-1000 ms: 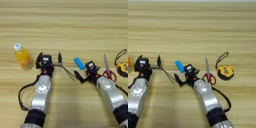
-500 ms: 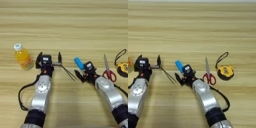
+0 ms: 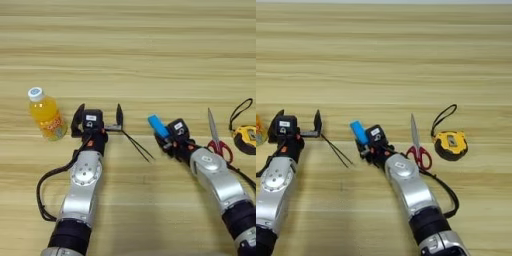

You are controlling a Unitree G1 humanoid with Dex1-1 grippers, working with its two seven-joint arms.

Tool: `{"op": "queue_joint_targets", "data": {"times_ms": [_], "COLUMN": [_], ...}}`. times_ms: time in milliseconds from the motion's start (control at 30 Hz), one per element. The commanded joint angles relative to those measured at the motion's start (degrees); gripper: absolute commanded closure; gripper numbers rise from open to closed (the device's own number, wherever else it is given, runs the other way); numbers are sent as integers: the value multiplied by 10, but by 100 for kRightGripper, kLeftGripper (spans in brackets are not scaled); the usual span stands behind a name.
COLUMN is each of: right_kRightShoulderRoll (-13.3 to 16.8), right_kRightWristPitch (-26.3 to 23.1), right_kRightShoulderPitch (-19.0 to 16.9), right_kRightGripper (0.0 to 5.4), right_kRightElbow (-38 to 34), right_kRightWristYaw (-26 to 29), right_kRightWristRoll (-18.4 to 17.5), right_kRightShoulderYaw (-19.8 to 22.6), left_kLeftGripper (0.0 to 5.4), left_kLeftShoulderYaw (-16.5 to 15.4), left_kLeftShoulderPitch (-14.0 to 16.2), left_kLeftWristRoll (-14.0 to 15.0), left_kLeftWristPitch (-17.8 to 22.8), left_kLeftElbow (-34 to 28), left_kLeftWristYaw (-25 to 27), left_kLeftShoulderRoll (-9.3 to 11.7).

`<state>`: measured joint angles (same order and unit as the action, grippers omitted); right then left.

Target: Move the objects on the table

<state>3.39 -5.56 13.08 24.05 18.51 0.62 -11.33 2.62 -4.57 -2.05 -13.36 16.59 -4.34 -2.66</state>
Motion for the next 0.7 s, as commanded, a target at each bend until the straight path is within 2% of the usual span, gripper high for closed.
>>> {"op": "queue_joint_targets", "data": {"times_ms": [33, 467, 700], "right_kRightShoulderRoll": [1, 4, 7], "right_kRightWristPitch": [-14, -11, -3], "right_kRightShoulderPitch": [-5, -15, -25], "right_kRightGripper": [396, 401, 401], "right_kRightElbow": [13, -7, -44], "right_kRightWristYaw": [-4, 0, 6], "right_kRightWristRoll": [4, 2, -4], "right_kRightShoulderYaw": [4, 6, 8], "left_kLeftGripper": [0, 0, 0], "left_kLeftShoulderYaw": [3, 3, 7], "left_kLeftShoulderPitch": [4, 5, 7], "left_kLeftWristRoll": [-4, -4, 18], "left_kLeftWristPitch": [10, 12, 20], "left_kLeftElbow": [-7, -10, -17], "left_kLeftWristYaw": [-1, -2, 25], "left_kLeftShoulderRoll": [-6, -6, -13]}}
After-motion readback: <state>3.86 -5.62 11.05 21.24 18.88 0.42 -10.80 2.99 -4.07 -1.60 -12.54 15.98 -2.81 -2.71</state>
